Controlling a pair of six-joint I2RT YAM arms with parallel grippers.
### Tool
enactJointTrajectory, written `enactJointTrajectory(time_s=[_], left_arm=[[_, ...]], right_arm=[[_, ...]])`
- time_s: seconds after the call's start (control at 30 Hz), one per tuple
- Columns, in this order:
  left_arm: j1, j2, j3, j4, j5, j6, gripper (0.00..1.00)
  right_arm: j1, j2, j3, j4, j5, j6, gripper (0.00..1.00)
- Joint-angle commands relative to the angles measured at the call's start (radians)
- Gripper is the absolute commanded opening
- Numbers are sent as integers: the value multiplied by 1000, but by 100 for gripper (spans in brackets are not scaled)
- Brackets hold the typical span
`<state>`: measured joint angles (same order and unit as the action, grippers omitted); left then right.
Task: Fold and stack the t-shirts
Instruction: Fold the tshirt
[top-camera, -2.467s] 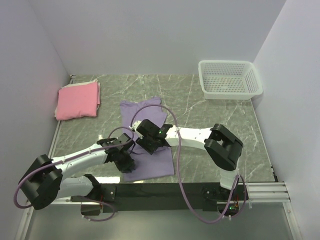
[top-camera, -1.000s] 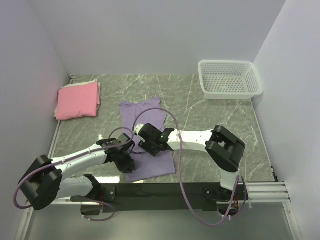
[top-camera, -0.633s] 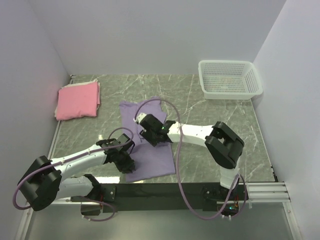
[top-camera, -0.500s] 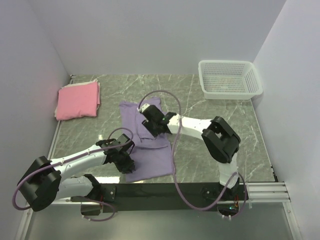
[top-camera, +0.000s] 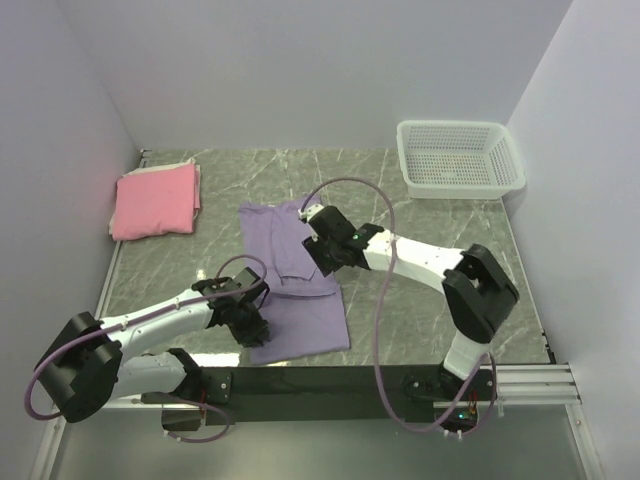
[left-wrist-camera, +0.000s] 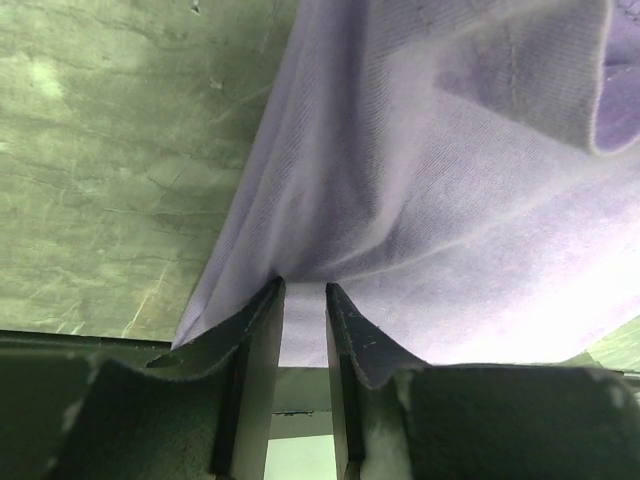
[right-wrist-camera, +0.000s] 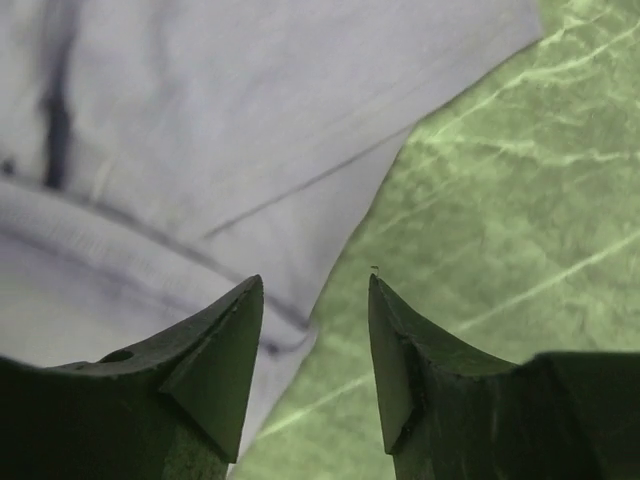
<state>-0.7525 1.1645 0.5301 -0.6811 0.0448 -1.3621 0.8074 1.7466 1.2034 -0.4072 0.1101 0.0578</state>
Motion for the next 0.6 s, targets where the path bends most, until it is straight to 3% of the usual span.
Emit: enactJointTrajectory(time_s=[0.0, 0.27, 0.57], left_arm=[[-5, 6, 21, -66, -42, 18, 31], [-4, 23, 30, -66, -42, 35, 31], [-4, 14, 24, -72, -40, 31, 31]], right_arm=[[48, -84, -62, 2, 5, -16, 52], [170, -62, -105, -19, 75, -107, 46], [203, 13, -62, -31, 88, -134, 43]])
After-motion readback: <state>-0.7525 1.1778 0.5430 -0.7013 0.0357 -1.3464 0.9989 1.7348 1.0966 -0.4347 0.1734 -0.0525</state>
